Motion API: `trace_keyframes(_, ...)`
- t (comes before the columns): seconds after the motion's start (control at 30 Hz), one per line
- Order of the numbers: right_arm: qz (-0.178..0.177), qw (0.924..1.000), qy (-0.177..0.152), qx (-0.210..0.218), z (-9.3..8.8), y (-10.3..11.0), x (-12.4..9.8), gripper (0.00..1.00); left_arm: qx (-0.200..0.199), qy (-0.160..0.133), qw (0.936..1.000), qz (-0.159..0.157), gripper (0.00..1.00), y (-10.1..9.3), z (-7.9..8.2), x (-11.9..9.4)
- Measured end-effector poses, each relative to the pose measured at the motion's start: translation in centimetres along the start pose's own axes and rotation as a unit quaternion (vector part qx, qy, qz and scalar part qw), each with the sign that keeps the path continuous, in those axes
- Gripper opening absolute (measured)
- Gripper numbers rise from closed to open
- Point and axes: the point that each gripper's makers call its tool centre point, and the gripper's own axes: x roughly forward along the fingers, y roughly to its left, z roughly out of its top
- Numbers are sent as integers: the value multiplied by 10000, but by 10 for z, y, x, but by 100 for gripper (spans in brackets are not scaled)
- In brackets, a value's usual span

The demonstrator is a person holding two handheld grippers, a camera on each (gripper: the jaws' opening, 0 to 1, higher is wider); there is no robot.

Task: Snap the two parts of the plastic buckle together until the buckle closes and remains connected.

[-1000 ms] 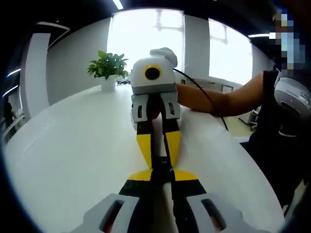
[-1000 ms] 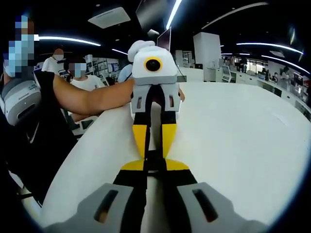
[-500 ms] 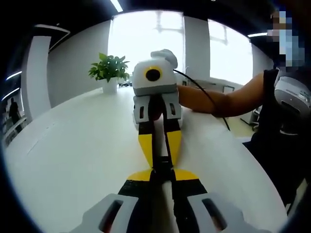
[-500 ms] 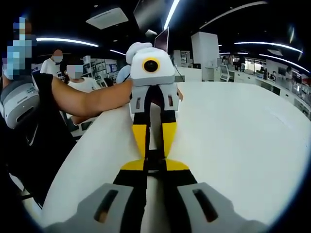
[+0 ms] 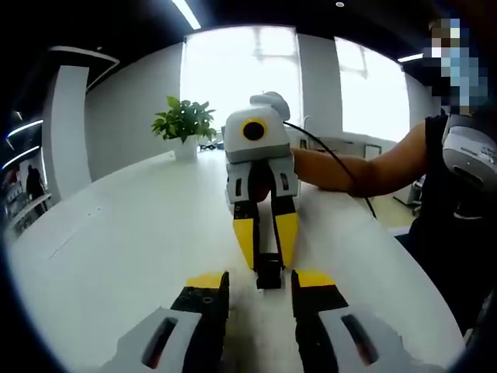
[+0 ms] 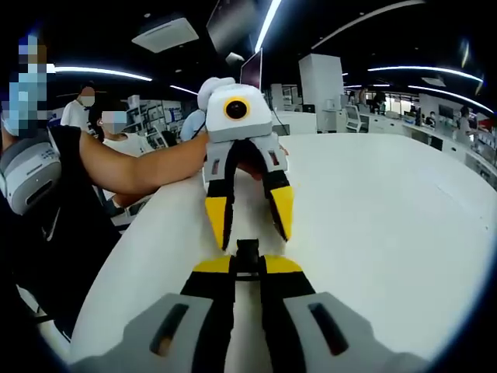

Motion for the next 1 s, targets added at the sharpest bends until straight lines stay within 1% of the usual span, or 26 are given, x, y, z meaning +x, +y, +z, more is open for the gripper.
trace_keyframes(0.03,-4,10000,-2,-2,0,0,0,9,-16,-58,10000,-28,61,-1,2,0)
trace_keyframes(0.07,-12,10000,-11,-7,0,0,0,9,-59,-123,9999,-64,72,-2,4,1)
trace_keyframes(0.13,-33,10000,-9,-10,0,0,-1,9,-111,-240,9997,9,94,0,8,2)
trace_keyframes(0.17,-36,10000,-3,-8,0,0,-1,9,-171,-282,9995,30,100,2,8,3)
trace_keyframes(0.3,-55,10000,-8,-21,0,-1,0,9,-123,-273,9994,201,100,8,6,2)
trace_keyframes(0.37,-78,10000,-37,-33,2,-1,-1,10,-125,-319,9990,289,100,11,7,1)
trace_keyframes(0.4,-86,9999,-59,-32,3,-1,-1,10,-140,-375,9985,384,100,15,9,-1)
trace_keyframes(0.47,-142,9998,-132,-31,7,-2,-2,10,-150,-403,9981,437,100,18,10,-3)
trace_keyframes(0.5,-176,9997,-165,-30,8,-3,-3,10,-167,-401,9980,453,100,19,10,-3)
trace_keyframes(0.53,-212,9996,-199,-26,10,-4,-4,10,-204,-349,9977,536,100,21,8,-4)
trace_keyframes(0.57,-225,9995,-213,-24,11,-4,-4,10,-142,-304,9974,645,100,25,7,-4)
trace_keyframes(0.67,-456,9986,-284,-2,14,-13,-7,10,-39,-327,9955,887,100,34,9,-7)
trace_keyframes(0.7,-573,9980,-283,-3,14,-17,-8,10,20,-351,9933,1101,100,42,11,-11)
trace_keyframes(0.73,-649,9975,-288,3,14,-19,-9,10,28,-381,9923,1177,100,46,12,-13)
trace_keyframes(0.83,-946,9949,-357,7,17,-31,-12,10,-34,-497,9873,1506,100,58,16,-21)
trace_keyframes(0.93,-1171,9915,-573,20,25,-39,-17,10,-102,-499,9828,1773,100,69,15,-27)
trace_keyframes(0.97,-1284,9898,-625,22,27,-43,-20,10,-123,-484,9819,1826,100,71,14,-29)
trace_keyframes(1.0,-1424,9876,-660,13,29,-48,-23,10,-155,-448,9797,1950,100,76,12,-31)
